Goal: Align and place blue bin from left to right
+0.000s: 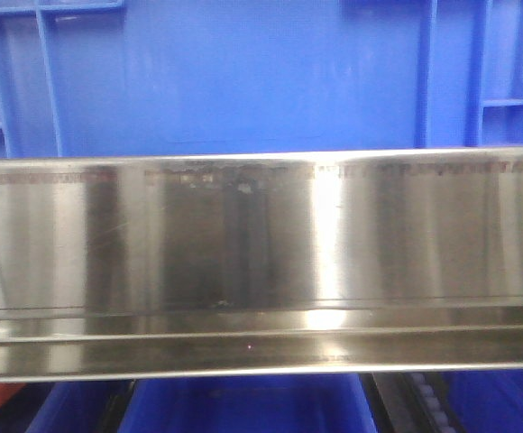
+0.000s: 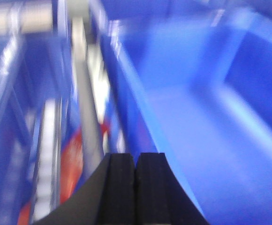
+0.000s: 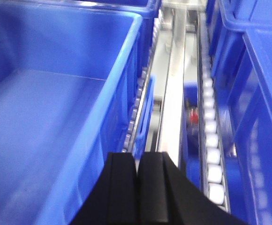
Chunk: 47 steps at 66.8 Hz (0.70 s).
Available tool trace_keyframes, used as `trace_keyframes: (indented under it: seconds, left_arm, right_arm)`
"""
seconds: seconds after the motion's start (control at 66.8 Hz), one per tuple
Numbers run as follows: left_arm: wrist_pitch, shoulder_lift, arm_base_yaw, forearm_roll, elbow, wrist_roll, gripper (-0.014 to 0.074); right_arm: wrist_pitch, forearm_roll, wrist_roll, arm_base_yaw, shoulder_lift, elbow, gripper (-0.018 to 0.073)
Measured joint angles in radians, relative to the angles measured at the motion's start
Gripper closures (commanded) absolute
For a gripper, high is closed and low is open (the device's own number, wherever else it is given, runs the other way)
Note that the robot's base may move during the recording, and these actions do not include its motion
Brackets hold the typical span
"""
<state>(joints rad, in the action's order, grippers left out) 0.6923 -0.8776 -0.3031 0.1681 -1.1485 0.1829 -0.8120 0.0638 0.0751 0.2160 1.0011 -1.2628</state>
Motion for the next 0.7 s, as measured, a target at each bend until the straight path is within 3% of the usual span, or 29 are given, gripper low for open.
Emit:
trace_keyframes:
  seconds: [0.18, 0.434, 0.704]
  left_arm:
    - [-0.122, 0.228, 0.0, -0.002, 0.247, 0.0, 0.0707]
    - [-0.142, 0.469, 0.002, -0.004, 0.501, 0.0, 0.0707]
    - [-0.197, 0.571, 0.002, -0.004, 0.606, 0.0, 0.0707]
  right_arm:
    - [0.191, 0.002, -0.02, 0.0, -0.187, 0.274, 0.0628]
    - [0.37, 0.002, -0.023, 0.0, -0.45, 0.611, 0.0628]
    - [0.503, 0.002, -0.023, 0.0, -0.6, 0.784, 0.0628]
